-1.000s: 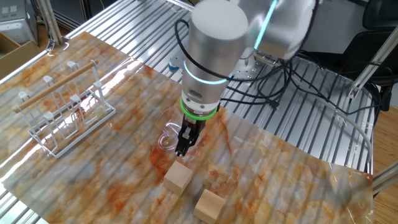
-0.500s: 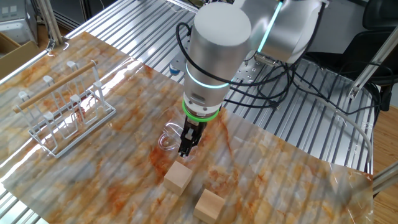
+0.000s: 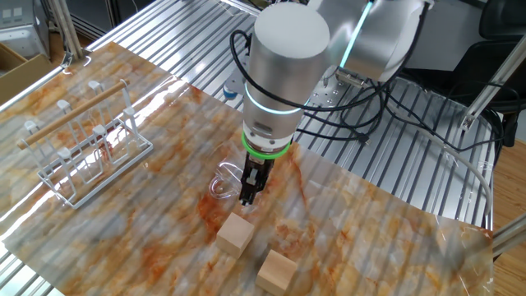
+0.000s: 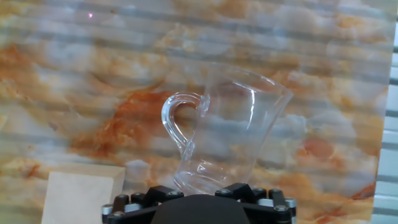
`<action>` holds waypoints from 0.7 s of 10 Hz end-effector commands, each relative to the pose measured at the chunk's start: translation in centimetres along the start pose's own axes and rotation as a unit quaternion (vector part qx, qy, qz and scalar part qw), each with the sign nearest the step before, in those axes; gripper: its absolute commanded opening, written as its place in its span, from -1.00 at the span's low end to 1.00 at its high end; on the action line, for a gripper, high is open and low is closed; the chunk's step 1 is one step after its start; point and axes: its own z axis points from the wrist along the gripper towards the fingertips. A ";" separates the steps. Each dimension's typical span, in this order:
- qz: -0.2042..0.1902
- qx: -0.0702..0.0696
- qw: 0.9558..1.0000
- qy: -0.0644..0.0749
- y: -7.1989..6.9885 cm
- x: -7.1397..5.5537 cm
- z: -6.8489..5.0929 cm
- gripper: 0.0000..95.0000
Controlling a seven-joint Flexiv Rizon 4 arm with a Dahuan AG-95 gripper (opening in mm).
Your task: Put the cup on the cup rack
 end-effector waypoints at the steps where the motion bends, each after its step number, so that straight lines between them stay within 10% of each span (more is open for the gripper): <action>1: -0.019 0.004 1.000 0.001 0.3 0.0 0.3 -1.00; 4: -0.017 0.030 0.999 0.028 0.3 0.0 0.3 -1.00; 7: 0.015 0.038 0.999 0.011 0.3 0.0 0.3 -1.00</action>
